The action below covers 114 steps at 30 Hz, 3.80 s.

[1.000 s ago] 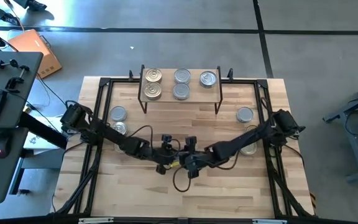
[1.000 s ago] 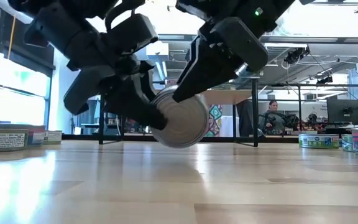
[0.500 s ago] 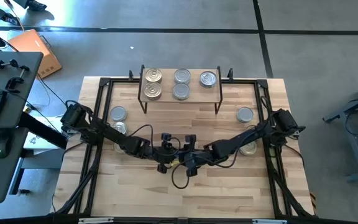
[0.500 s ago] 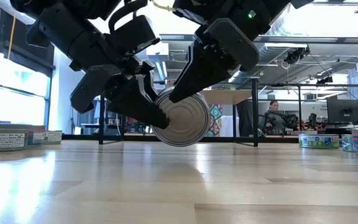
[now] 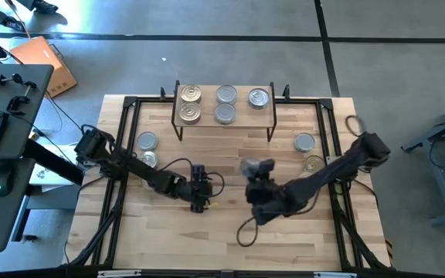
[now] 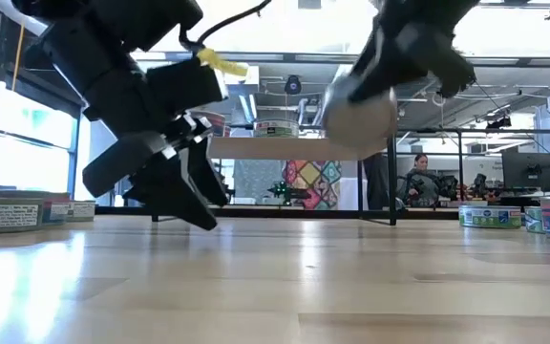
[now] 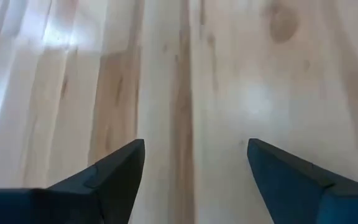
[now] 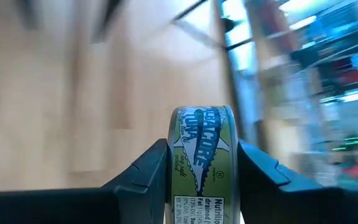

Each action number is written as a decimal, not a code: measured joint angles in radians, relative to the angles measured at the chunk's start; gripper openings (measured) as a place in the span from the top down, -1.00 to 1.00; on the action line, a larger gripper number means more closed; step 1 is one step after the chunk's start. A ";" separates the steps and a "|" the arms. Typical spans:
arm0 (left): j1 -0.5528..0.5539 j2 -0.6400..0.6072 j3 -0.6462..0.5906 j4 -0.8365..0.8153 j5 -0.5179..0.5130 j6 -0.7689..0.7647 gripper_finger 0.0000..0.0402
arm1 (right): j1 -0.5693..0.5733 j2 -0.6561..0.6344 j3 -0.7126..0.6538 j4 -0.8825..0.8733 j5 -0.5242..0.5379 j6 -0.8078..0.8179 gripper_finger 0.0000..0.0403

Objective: Stack canned seafood by type on shelf
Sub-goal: Put the bottom left green tuna can on the shelf aligned with the other green tuna can

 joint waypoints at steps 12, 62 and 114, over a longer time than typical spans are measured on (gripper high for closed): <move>-0.011 0.000 -0.046 0.128 -0.044 0.029 -0.38 | -0.278 -0.208 -0.083 0.120 -0.071 -0.454 0.37; -0.011 0.000 -0.046 0.125 -0.044 0.029 -0.38 | -0.582 -0.203 0.113 -0.120 -0.600 -0.391 0.34; -0.011 0.000 -0.046 0.125 -0.044 0.028 -0.38 | -0.722 -0.206 0.076 -0.327 -0.580 -0.223 1.00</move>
